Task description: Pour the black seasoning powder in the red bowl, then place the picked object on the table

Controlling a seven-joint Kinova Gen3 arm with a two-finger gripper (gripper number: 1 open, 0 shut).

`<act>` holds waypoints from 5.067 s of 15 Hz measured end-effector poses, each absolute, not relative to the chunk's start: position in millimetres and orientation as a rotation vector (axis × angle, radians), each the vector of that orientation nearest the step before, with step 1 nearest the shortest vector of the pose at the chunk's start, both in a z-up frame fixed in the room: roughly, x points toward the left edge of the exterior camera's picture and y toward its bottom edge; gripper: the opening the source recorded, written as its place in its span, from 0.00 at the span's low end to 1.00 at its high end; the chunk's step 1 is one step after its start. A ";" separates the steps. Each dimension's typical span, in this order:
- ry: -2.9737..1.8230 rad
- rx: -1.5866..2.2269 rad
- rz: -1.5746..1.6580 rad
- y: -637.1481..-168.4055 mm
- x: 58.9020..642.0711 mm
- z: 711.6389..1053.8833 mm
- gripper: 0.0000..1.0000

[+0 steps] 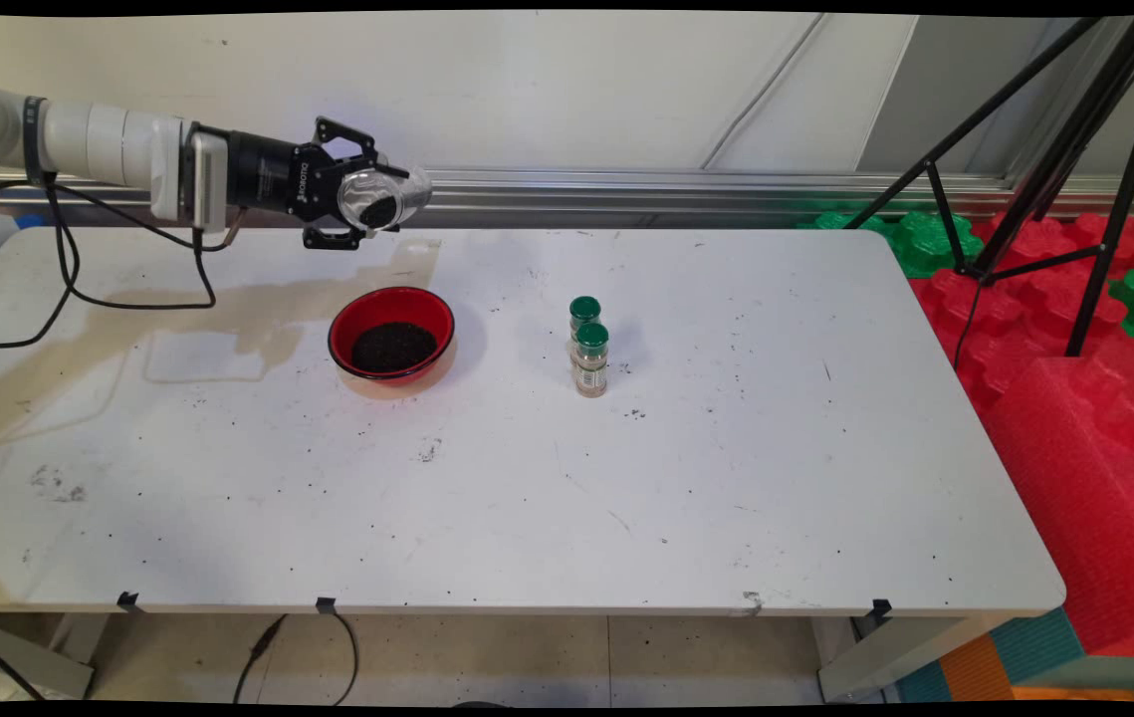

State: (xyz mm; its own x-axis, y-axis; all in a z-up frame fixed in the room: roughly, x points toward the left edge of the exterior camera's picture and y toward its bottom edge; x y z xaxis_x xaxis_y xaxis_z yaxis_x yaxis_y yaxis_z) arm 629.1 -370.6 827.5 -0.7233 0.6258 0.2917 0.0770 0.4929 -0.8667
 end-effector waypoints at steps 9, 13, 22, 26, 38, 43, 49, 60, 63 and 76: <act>-2.088 -0.111 0.890 -373.3 625.0 843.4 0.00; -2.043 0.067 0.757 -376.2 623.3 852.1 0.00; -1.931 0.380 0.504 -388.5 612.7 875.2 0.00; -1.883 0.481 0.429 -397.4 599.9 884.6 0.00; -1.814 0.655 0.307 -438.7 547.2 881.0 0.00; -1.813 0.705 0.289 -464.7 521.1 864.2 0.00; -1.836 0.732 0.288 -488.6 495.8 839.0 0.00; -1.905 0.719 0.320 -512.4 472.5 795.6 0.00; -1.917 0.714 0.326 -514.3 469.3 789.3 0.00; -1.959 0.700 0.346 -518.2 462.2 774.7 1.00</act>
